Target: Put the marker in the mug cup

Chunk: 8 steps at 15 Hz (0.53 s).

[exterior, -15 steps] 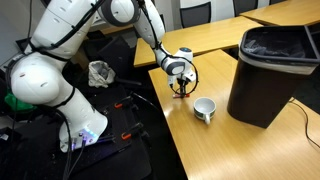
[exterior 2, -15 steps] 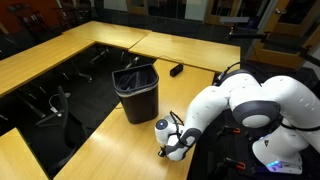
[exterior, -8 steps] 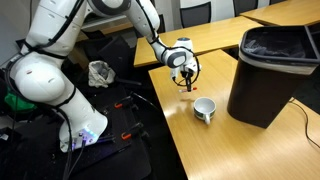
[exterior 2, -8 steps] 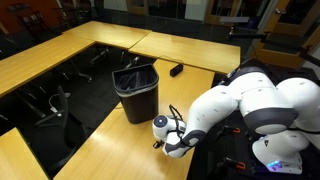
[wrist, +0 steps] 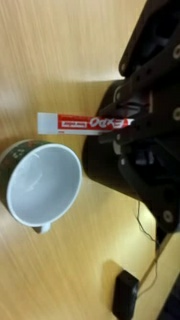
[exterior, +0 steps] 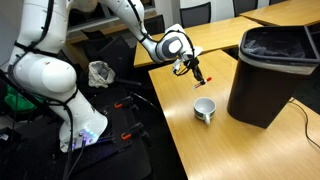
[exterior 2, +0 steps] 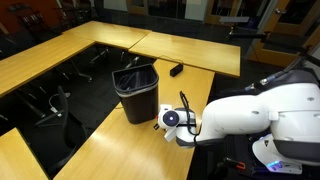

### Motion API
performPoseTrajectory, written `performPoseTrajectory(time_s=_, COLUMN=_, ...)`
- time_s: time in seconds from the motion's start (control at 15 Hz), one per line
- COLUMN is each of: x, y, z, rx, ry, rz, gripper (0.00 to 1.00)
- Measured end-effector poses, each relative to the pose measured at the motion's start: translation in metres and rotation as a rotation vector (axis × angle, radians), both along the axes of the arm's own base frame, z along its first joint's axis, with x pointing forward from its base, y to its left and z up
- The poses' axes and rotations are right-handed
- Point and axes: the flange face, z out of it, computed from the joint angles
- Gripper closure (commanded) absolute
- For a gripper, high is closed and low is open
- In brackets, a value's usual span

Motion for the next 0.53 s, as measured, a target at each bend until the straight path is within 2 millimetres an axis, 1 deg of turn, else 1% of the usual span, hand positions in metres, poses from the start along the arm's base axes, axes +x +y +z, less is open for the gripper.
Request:
performPoseTrajectory(time_s=0.13, x=0.000, y=0.004, z=0.012, rx=-0.082, ry=-0.048, rz=-0.021, gripper=0.95)
performPoseTrajectory(time_s=0.27, x=0.000, y=0.013, z=0.015, rx=-0.162, ry=-0.085, rz=-0.041, gripper=0.95)
performPoseTrajectory(time_s=0.4, x=-0.004, y=0.019, z=0.007, rx=-0.240, ry=-0.103, rz=-0.075, gripper=0.95)
performPoseTrajectory(time_s=0.53, x=-0.009, y=0.020, z=-0.005, rx=-0.314, ry=-0.116, rz=-0.116, gripper=0.95)
